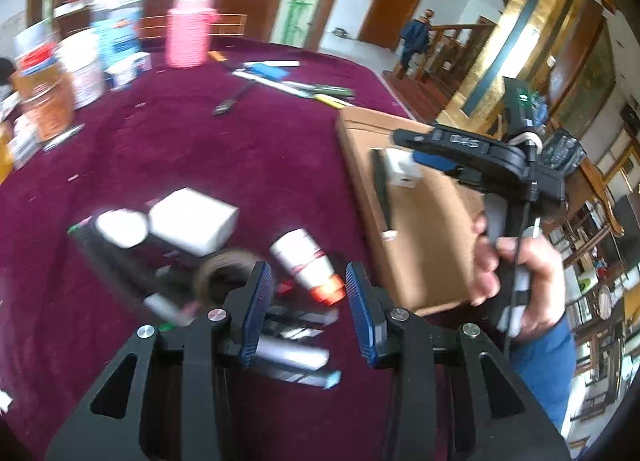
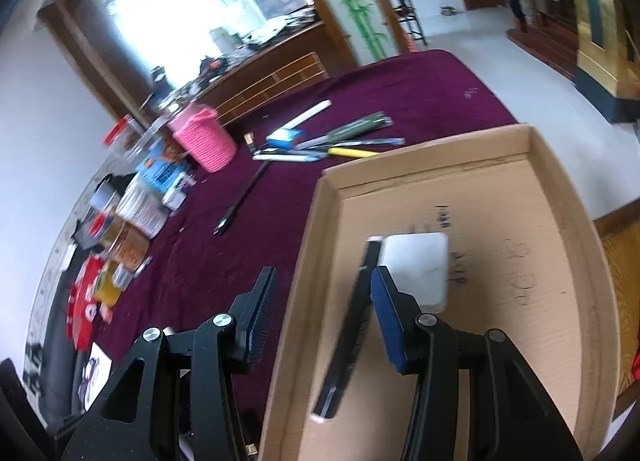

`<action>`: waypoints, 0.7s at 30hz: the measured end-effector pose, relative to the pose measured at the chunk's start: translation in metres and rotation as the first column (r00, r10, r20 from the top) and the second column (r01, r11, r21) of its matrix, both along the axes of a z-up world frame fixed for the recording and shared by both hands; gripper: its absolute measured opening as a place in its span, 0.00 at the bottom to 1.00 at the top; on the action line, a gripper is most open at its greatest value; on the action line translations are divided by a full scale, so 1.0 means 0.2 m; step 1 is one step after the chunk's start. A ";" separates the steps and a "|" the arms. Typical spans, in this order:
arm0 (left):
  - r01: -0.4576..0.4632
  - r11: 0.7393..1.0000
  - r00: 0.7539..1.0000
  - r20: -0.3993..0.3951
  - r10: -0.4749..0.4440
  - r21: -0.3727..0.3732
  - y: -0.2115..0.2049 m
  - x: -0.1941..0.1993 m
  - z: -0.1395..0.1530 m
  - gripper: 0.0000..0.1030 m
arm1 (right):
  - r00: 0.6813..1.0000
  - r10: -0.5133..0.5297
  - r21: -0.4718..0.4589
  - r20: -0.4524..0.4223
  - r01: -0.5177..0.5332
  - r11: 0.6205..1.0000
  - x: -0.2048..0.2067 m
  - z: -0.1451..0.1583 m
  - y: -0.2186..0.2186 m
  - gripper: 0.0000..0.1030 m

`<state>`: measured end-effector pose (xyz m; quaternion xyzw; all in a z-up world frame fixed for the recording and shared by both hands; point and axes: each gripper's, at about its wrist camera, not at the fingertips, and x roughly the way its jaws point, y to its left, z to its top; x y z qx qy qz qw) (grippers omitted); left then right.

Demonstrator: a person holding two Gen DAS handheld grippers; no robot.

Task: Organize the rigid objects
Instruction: 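Grasp another black marker with the left tool while the right grasps the glue bottle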

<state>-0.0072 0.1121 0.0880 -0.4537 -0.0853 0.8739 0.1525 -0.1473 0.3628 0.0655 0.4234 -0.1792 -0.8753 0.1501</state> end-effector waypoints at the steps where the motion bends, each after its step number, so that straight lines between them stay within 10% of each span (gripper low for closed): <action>1: -0.010 1.000 1.000 0.005 0.010 -0.001 -0.04 0.02 -0.01 0.35 | 1.000 0.013 0.008 -0.005 -0.013 1.000 0.00 0.00 -0.02 0.42; 11: -0.328 0.940 0.924 0.240 0.299 0.089 -0.60 -0.08 -0.26 0.36 | 0.997 0.078 0.061 -0.019 -0.077 0.995 0.05 -0.02 -0.16 0.45; 21: -0.376 0.926 0.893 0.286 0.349 0.042 -0.61 -0.26 -0.37 0.34 | 0.997 0.074 0.053 -0.021 -0.072 0.996 0.06 -0.01 -0.14 0.45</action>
